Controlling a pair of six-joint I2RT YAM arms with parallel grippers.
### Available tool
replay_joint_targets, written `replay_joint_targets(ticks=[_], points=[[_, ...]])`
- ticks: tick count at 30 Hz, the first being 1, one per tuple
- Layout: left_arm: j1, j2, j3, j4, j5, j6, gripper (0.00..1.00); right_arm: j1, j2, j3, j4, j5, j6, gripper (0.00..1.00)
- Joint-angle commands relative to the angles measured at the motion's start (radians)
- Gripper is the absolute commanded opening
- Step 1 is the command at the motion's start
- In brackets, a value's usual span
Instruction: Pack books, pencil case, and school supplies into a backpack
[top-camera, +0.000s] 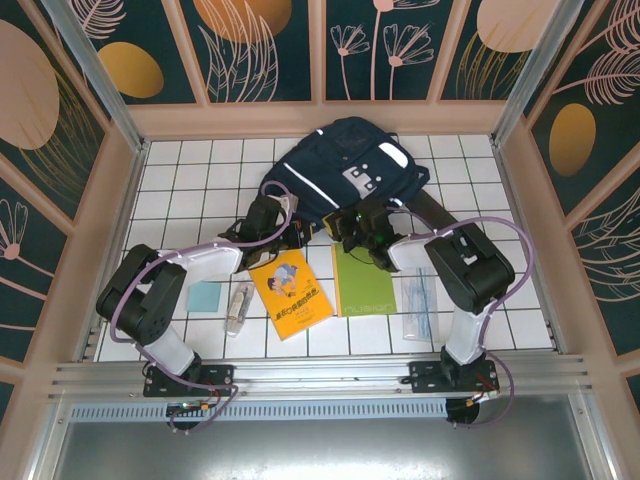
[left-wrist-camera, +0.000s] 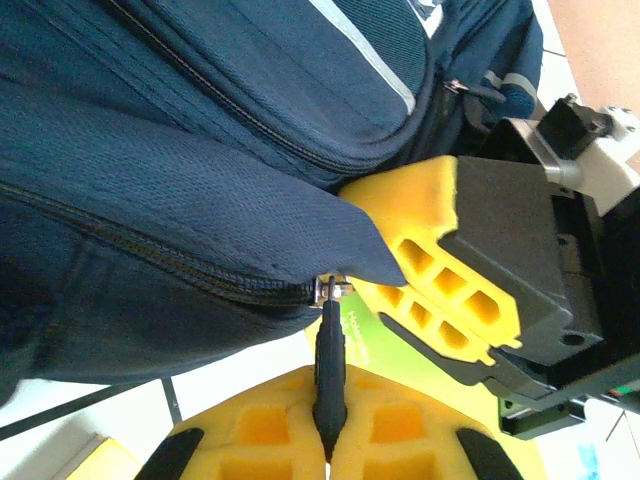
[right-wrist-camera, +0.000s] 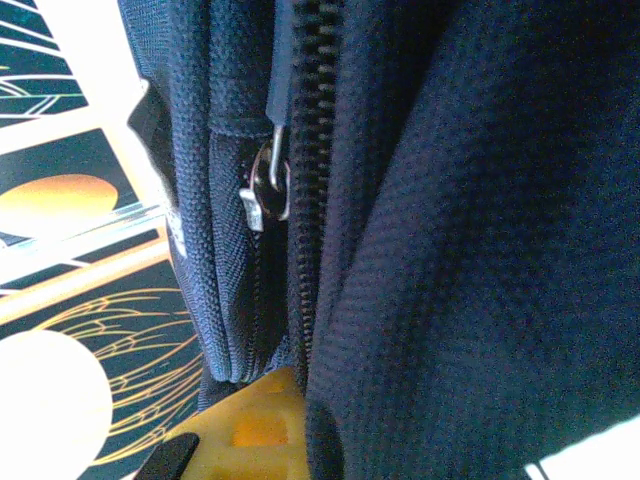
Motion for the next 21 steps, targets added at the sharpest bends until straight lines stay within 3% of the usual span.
replay_joint_targets(ticks=[1, 5, 11, 16, 21], points=[[0.028, -0.036, -0.009, 0.035, -0.095, -0.013, 0.00, -0.056, -0.072, -0.012, -0.026, 0.046, -0.088, 0.00], [0.072, -0.021, -0.032, 0.045, -0.094, -0.061, 0.00, -0.061, -0.105, -0.011, -0.074, 0.036, -0.126, 0.00], [0.105, -0.017, -0.036, 0.033, -0.127, -0.030, 0.00, -0.077, -0.111, 0.020, -0.135, -0.009, -0.202, 0.00], [0.180, -0.022, -0.022, 0.023, -0.136, 0.040, 0.00, -0.101, -0.112, 0.084, -0.265, -0.093, -0.399, 0.00], [0.198, -0.018, 0.008, -0.005, -0.130, 0.099, 0.00, -0.144, -0.122, 0.153, -0.411, -0.194, -0.650, 0.00]])
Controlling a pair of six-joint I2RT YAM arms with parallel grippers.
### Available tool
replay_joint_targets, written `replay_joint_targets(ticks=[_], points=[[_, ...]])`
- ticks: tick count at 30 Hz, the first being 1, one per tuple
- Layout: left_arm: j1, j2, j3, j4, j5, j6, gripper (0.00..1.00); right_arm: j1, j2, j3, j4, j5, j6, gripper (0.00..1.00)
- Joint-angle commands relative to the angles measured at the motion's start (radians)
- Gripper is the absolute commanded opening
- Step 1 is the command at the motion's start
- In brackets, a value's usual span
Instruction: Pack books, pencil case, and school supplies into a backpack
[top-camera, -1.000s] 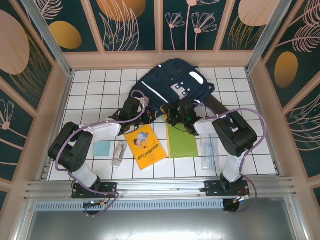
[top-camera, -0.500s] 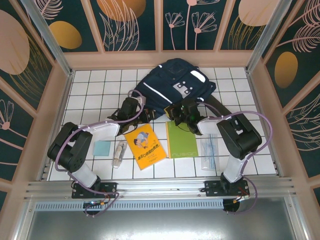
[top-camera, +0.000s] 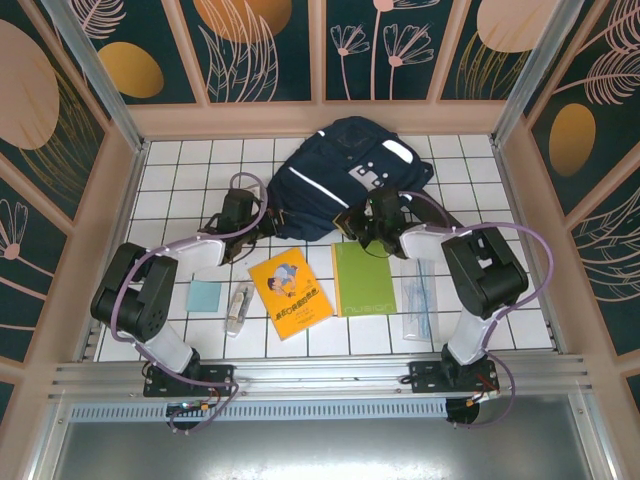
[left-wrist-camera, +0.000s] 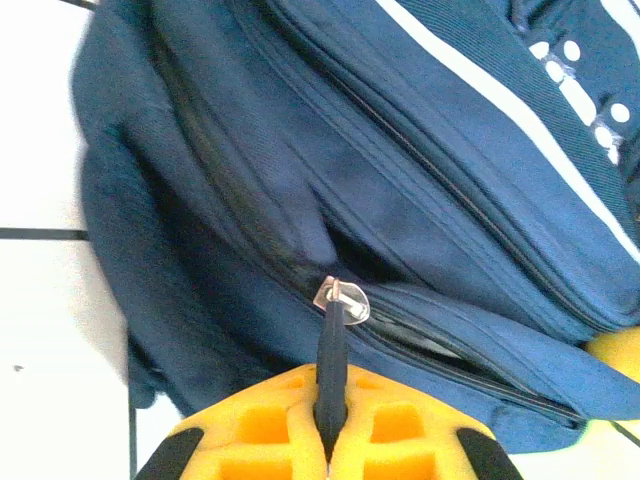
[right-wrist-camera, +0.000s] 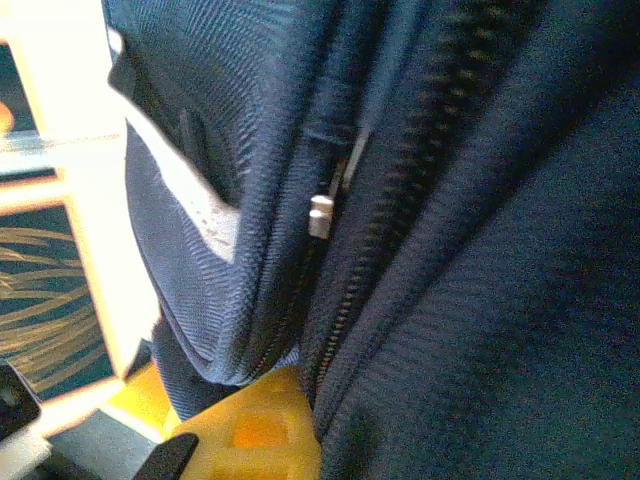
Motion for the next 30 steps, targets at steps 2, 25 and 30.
replay_joint_targets(ticks=[2, 25, 30], points=[[0.014, -0.024, 0.027, -0.014, -0.030, 0.064, 0.00, -0.074, -0.058, 0.099, -0.142, -0.120, -0.354, 0.00], [-0.132, -0.185, -0.107, -0.026, 0.078, 0.005, 0.00, -0.307, 0.117, 0.508, -0.850, -0.256, -1.081, 0.00], [-0.181, -0.127, -0.074, 0.039, 0.113, -0.046, 0.00, -0.364, 0.149, 0.569, -0.789, -0.117, -0.895, 0.10]])
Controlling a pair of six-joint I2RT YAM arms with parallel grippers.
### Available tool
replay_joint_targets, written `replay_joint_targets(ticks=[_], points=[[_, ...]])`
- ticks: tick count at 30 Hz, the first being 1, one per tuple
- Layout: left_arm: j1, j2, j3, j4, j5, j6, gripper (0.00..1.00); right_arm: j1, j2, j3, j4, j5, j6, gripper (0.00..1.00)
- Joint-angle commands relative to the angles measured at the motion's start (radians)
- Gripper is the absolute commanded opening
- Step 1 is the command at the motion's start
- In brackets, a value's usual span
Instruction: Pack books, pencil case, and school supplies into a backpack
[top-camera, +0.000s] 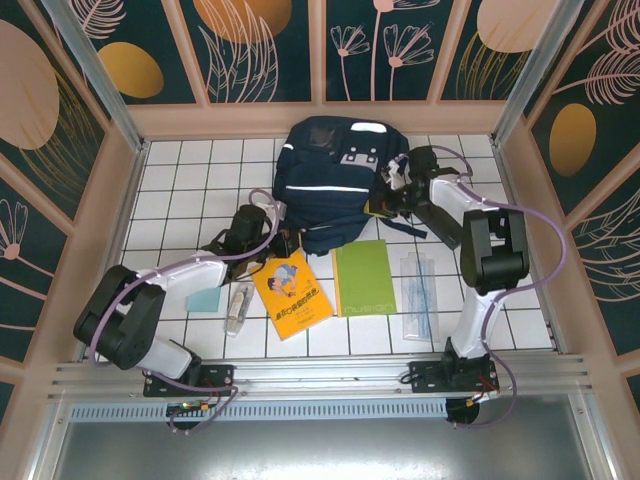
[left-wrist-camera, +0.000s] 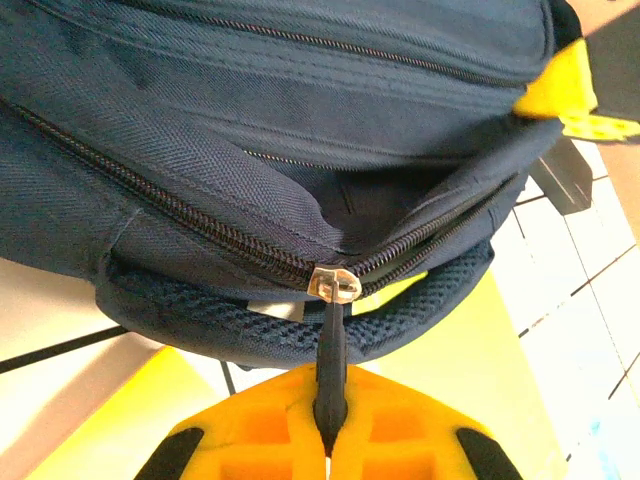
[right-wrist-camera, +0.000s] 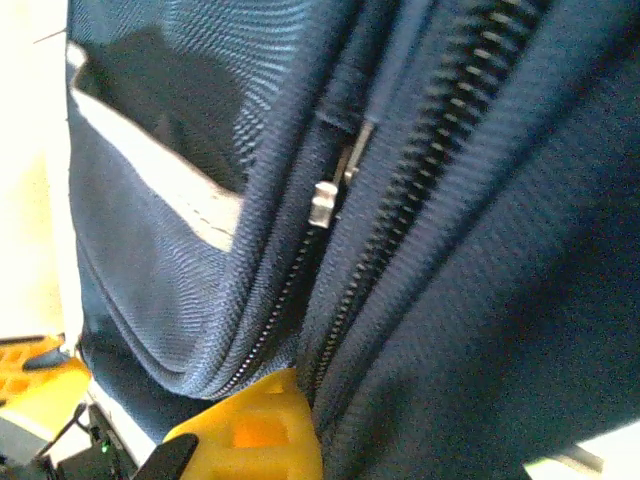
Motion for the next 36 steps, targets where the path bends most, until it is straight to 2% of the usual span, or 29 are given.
replay_joint_targets(ticks=[1, 3, 4, 7, 10, 11, 14, 15, 16, 17, 20, 24, 28, 32, 34, 35, 36], points=[[-0.029, 0.026, 0.044, 0.059, 0.014, -0.056, 0.00, -0.064, -0.014, 0.058, 0.108, 0.214, 0.130, 0.11], [-0.059, 0.051, 0.075, 0.070, 0.022, -0.070, 0.00, -0.058, -0.052, 0.004, 0.186, 0.210, 0.241, 0.14], [-0.076, 0.065, 0.093, 0.072, 0.027, -0.078, 0.00, -0.053, -0.084, -0.048, 0.243, 0.208, 0.308, 0.21], [-0.113, 0.099, 0.130, 0.102, 0.047, -0.115, 0.00, -0.034, -0.186, -0.201, 0.363, 0.208, 0.444, 0.47], [-0.140, 0.117, 0.158, 0.134, 0.049, -0.139, 0.00, -0.009, -0.302, -0.324, 0.372, 0.295, 0.519, 0.69], [-0.146, 0.120, 0.168, 0.138, 0.048, -0.140, 0.00, -0.002, -0.340, -0.364, 0.375, 0.311, 0.545, 0.74], [-0.158, 0.135, 0.190, 0.156, 0.053, -0.146, 0.00, 0.031, -0.457, -0.492, 0.399, 0.326, 0.653, 0.82], [-0.161, 0.139, 0.195, 0.166, 0.056, -0.147, 0.00, 0.053, -0.493, -0.530, 0.408, 0.330, 0.695, 0.92], [-0.162, 0.145, 0.196, 0.172, 0.060, -0.151, 0.00, 0.083, -0.526, -0.560, 0.416, 0.340, 0.735, 0.93], [-0.164, 0.149, 0.198, 0.177, 0.063, -0.151, 0.00, 0.115, -0.547, -0.584, 0.427, 0.354, 0.777, 0.99], [-0.171, 0.158, 0.198, 0.181, 0.070, -0.157, 0.00, 0.213, -0.583, -0.659, 0.517, 0.369, 0.938, 0.99], [-0.180, 0.143, 0.179, 0.192, 0.069, -0.168, 0.00, 0.297, -0.570, -0.757, 0.779, 0.411, 1.200, 0.99], [-0.186, 0.115, 0.152, 0.194, 0.059, -0.172, 0.00, 0.311, -0.477, -0.759, 0.933, 0.447, 1.316, 0.99], [-0.186, 0.093, 0.124, 0.191, 0.042, -0.171, 0.00, 0.313, -0.392, -0.748, 1.058, 0.501, 1.401, 0.94], [-0.187, 0.090, 0.117, 0.191, 0.038, -0.171, 0.00, 0.316, -0.361, -0.744, 1.101, 0.526, 1.409, 0.84], [-0.188, 0.090, 0.115, 0.190, 0.036, -0.169, 0.00, 0.315, -0.347, -0.735, 1.103, 0.527, 1.402, 0.75], [-0.186, 0.088, 0.114, 0.182, 0.028, -0.164, 0.00, 0.315, -0.341, -0.735, 1.108, 0.528, 1.400, 0.53]])
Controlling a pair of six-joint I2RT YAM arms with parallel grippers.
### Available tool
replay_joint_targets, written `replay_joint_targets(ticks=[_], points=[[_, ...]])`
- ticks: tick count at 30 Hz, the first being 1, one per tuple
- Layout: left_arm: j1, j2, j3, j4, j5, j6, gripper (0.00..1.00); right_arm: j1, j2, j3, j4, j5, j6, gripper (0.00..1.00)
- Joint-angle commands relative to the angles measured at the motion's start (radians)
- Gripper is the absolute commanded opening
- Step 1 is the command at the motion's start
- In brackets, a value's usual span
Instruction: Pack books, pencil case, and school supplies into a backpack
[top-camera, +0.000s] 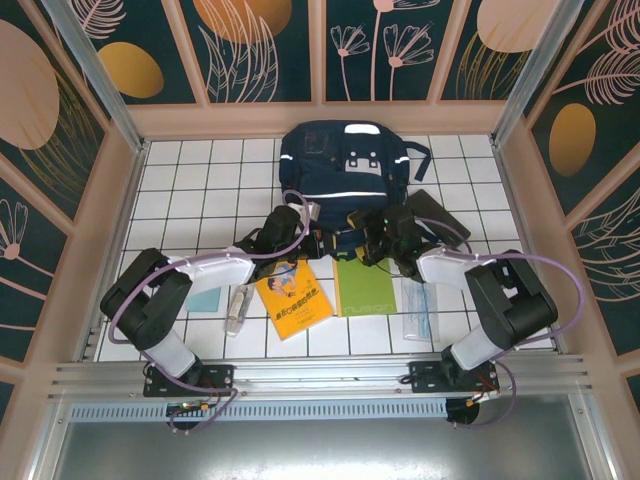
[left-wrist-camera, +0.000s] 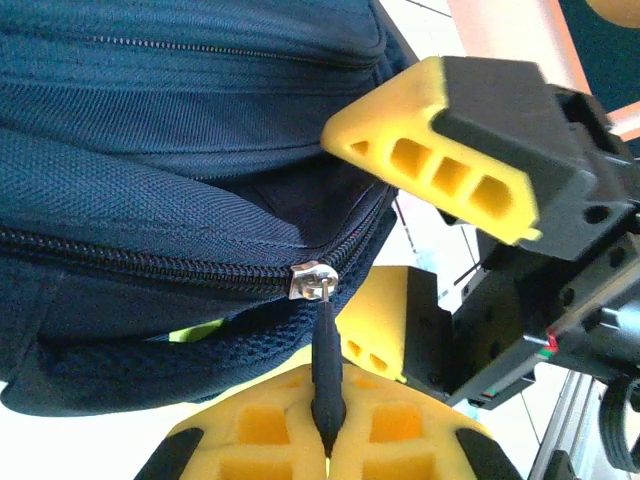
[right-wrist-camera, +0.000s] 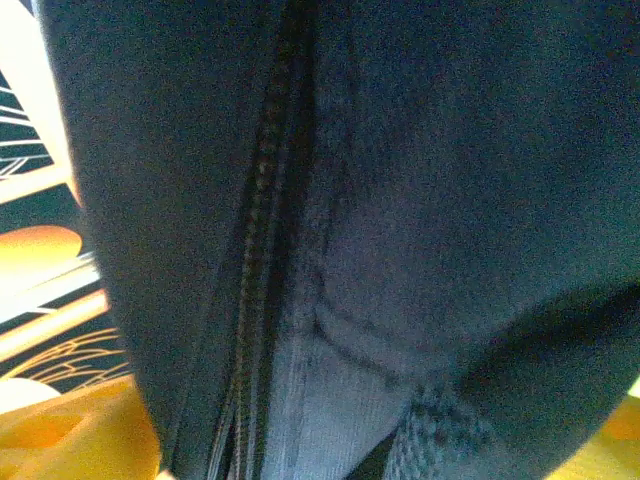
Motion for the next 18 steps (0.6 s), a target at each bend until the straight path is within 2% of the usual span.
replay_joint_targets(ticks=[1, 3, 4, 7, 11, 18], points=[[-0.010, -0.052, -0.004, 0.063, 0.002, 0.014, 0.00, 0.002, 0.023, 0.014, 0.151, 0.078, 0.051, 0.33], [-0.010, -0.059, 0.001, 0.027, -0.038, 0.044, 0.00, 0.000, 0.007, 0.000, 0.133, 0.080, 0.024, 0.05], [-0.007, -0.061, 0.003, 0.005, -0.061, 0.056, 0.00, -0.002, -0.008, -0.006, 0.112, 0.078, -0.001, 0.00], [0.016, -0.066, 0.000, -0.049, -0.096, 0.080, 0.00, -0.019, -0.070, 0.000, -0.023, 0.091, -0.113, 0.00], [0.068, -0.068, -0.022, -0.084, -0.074, 0.073, 0.00, -0.072, -0.138, 0.006, -0.148, 0.090, -0.253, 0.00], [0.120, -0.067, 0.004, -0.163, -0.092, 0.119, 0.00, -0.139, -0.145, 0.080, -0.300, 0.041, -0.469, 0.00]])
